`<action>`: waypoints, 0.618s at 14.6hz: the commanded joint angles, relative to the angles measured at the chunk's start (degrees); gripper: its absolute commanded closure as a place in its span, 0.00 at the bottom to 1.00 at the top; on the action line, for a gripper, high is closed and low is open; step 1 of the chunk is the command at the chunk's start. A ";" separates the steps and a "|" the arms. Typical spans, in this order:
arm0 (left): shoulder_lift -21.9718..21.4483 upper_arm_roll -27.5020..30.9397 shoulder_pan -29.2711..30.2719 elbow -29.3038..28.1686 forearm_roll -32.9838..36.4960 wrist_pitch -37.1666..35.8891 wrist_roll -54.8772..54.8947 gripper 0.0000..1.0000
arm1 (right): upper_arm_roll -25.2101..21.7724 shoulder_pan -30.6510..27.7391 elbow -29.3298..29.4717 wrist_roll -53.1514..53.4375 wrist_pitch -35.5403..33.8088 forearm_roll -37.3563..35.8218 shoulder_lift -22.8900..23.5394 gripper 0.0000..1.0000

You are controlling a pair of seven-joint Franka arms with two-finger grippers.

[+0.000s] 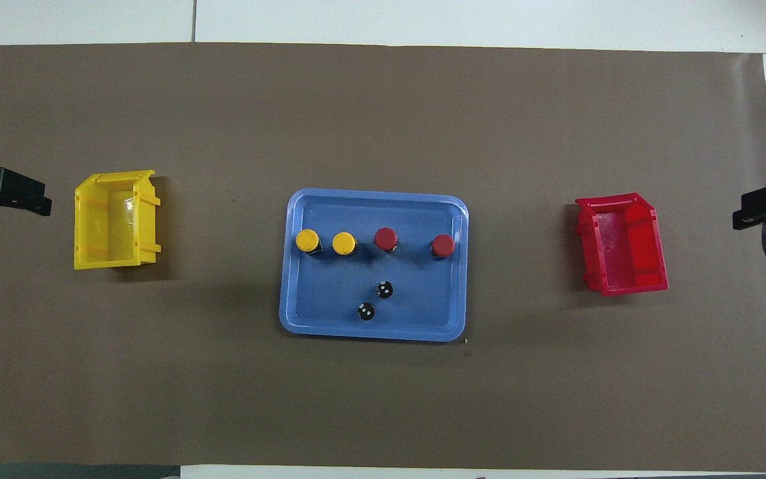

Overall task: Sort red and yellow buttons by color
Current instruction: 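Reach the right gripper to the red button farthest from the yellow ones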

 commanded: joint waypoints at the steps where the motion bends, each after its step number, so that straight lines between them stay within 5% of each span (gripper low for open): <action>1: -1.42 0.03 0.11 -1.27 -0.13 -0.57 0.29 0.00 | 0.22 -0.27 -1.59 0.08 1.15 0.49 -1.25 0.00; 9: -1.42 0.03 0.11 -1.27 -0.13 -0.57 0.29 0.00 | 0.22 -0.27 -1.59 0.00 1.24 0.49 -1.25 0.00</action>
